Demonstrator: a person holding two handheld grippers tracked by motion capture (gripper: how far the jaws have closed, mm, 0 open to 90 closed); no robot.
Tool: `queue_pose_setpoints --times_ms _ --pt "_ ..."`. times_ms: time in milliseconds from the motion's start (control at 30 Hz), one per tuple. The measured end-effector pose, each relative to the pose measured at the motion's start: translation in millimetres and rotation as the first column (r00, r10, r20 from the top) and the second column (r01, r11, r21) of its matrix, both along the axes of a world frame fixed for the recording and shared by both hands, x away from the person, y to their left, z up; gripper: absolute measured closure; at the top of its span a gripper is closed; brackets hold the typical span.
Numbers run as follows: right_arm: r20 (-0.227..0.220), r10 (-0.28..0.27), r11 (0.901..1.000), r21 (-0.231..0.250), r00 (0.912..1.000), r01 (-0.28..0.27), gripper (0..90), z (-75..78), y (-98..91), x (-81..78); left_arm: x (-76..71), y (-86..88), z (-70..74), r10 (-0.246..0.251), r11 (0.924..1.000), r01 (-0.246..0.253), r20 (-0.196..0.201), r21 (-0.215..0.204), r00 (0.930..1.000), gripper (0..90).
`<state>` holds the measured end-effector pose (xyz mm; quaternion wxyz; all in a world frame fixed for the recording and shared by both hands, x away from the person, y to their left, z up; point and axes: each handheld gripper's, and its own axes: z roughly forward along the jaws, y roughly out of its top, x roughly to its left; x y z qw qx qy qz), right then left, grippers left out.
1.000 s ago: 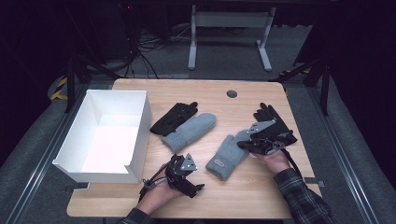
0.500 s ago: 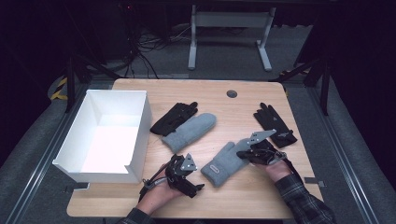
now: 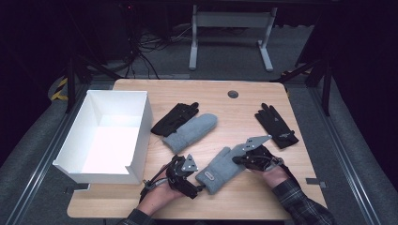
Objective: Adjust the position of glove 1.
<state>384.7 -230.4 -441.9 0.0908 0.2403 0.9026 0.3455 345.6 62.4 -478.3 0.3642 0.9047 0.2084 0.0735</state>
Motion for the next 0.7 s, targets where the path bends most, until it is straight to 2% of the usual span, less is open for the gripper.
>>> queue_pose_setpoints --times_ms 67,167,300,367,500,700 --pt "0.023 -0.019 0.9996 0.023 0.9995 0.018 78.5 5.4 -6.4 -1.3 0.1 0.0 0.0 -0.001 1.0000 0.001 0.000 0.000 1.0000 0.1" --pt "0.035 -0.057 0.9972 0.050 0.9978 0.055 67.0 9.5 -19.7 -4.7 0.0 0.0 0.1 0.000 1.0000 0.000 -0.001 0.000 1.0000 0.1" --pt "0.045 -0.110 0.9918 0.071 0.9929 0.107 48.8 7.7 -39.6 -11.2 0.0 0.0 0.2 0.000 1.0000 0.000 -0.001 0.002 1.0000 0.1" --pt "0.045 -0.125 0.9895 0.080 0.9912 0.121 42.7 5.7 -47.5 -15.4 0.0 0.0 0.1 0.000 1.0000 0.000 -0.001 0.001 1.0000 0.1" --pt "0.041 -0.149 0.9874 0.059 0.9879 0.147 30.5 -3.2 -61.3 -25.4 0.0 0.0 0.1 0.000 1.0000 0.000 0.001 0.001 1.0000 0.1" --pt "0.014 -0.165 0.9857 0.038 0.9862 0.164 20.8 -18.3 -72.7 -33.8 0.2 0.0 1.8 -0.006 0.9997 0.006 -0.003 0.023 1.0000 0.3"
